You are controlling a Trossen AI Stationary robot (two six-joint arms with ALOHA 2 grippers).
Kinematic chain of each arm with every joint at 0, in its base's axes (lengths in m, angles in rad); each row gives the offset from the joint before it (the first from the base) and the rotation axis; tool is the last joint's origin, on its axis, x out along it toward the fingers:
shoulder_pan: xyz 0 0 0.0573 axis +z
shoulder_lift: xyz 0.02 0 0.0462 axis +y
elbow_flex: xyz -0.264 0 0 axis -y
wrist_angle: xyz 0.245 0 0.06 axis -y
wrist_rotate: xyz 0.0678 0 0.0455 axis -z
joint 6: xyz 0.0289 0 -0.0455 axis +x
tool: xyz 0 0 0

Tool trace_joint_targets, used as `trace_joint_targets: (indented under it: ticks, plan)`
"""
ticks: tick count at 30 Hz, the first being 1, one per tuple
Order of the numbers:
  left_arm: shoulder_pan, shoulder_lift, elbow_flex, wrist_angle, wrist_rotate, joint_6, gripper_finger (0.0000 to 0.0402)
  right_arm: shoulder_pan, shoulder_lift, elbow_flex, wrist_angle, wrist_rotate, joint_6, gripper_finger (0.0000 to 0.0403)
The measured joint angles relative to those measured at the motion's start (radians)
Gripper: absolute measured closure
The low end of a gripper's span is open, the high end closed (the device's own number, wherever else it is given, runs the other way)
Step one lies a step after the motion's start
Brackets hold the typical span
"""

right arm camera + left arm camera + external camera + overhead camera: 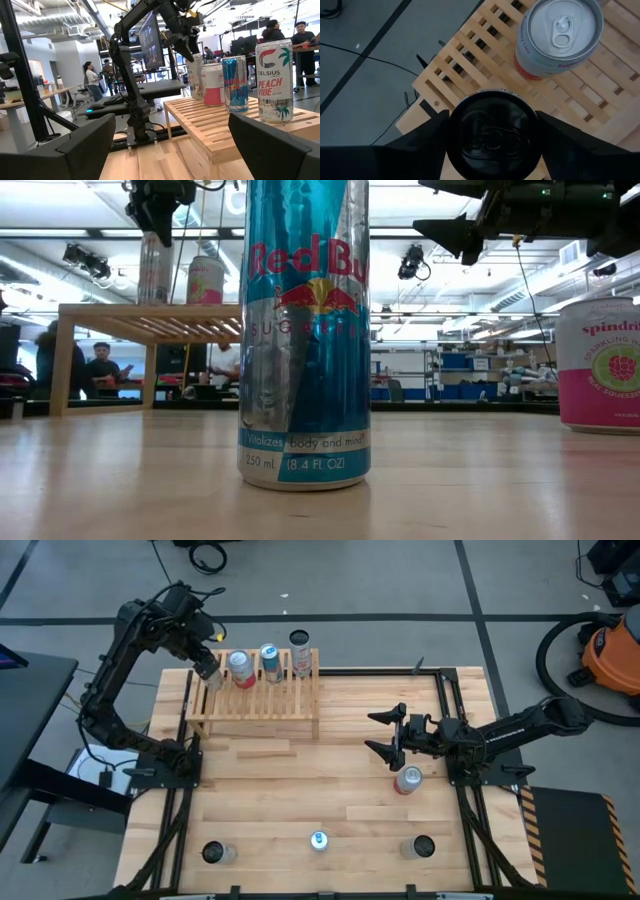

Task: Place canned beverage on shelf
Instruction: Put the top white yellow soda can on the shelf

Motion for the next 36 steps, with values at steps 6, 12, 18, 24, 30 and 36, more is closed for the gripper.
trace_joint_targets:
  ticks: [6,12,18,24,30,36]
  plan:
    - [0.0,0.0,0.0,0.002,0.012,-0.008,0.0104,0.0,0.0,0.0,0.0,0.0,0.0,0.0004]
    - [0.0,-0.001,0.0,0.003,0.013,-0.014,0.0094,0.0,0.0,0.0,0.0,0.0,0.0,0.0004]
    - [0.008,-0.001,0.0,0.003,-0.01,-0.016,0.0093,0.0,0.0,0.0,0.0,0.0,0.0,0.0004]
    - [0.008,-0.013,0.0,0.01,-0.014,-0.014,0.0093,0.0,0.0,0.0,0.0,0.0,0.0,0.0004]
    - [0.008,-0.037,0.001,0.047,-0.014,-0.003,0.0093,0.0,0.0,0.0,0.0,0.0,0.0,0.0004]
    - [0.008,-0.044,0.002,0.081,-0.015,0.009,0.0093,0.0,0.0,0.0,0.0,0.0,0.0,0.0004]
